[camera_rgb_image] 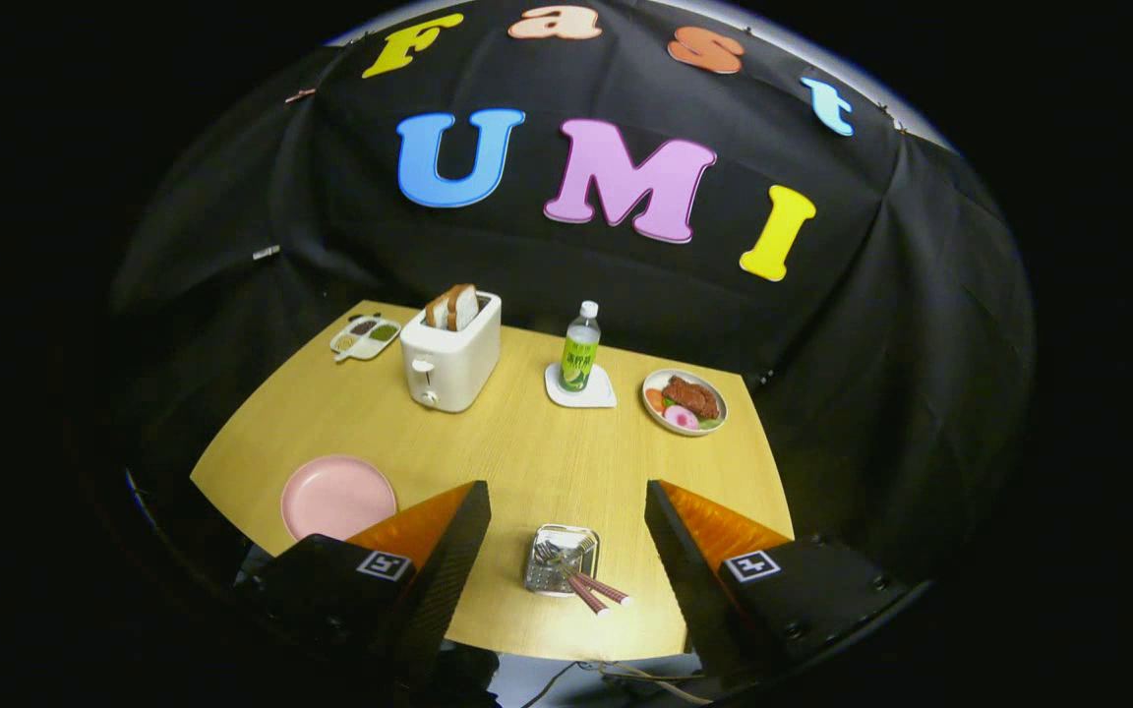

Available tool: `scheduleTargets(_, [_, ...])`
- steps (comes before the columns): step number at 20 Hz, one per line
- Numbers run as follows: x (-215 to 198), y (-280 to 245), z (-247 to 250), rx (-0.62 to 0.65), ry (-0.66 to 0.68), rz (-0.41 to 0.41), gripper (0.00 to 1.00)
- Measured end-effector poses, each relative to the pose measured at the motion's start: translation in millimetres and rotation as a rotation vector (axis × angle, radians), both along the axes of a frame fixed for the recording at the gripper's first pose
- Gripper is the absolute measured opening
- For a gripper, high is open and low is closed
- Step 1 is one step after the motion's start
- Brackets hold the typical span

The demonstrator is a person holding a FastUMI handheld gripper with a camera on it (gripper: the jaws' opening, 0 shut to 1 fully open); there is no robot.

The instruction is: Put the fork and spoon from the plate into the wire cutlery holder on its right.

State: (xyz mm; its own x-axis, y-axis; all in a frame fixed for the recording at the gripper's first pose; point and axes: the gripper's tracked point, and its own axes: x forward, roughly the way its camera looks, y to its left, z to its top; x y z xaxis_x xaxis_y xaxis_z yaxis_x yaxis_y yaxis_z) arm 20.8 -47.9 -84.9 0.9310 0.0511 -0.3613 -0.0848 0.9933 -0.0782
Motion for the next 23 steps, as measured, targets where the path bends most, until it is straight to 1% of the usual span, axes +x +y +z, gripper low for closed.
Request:
scheduleTargets(3, [-5.5,13.0,24.7,0.095,-0.144,-0.030,0.99])
scheduleTargets(6, [-7.3,14.8,39.3,0.147,-0.229,-0.059,0.98])
scheduleTargets(8, [-9.0,17.5,39.0,0.159,-0.233,-0.051,0.98])
scheduleTargets(17, [-4.6,19.4,38.0,0.113,-0.222,-0.015,0.98])
scheduleTargets(23, [-5.5,20.5,41.0,0.110,-0.227,-0.010,0.99])
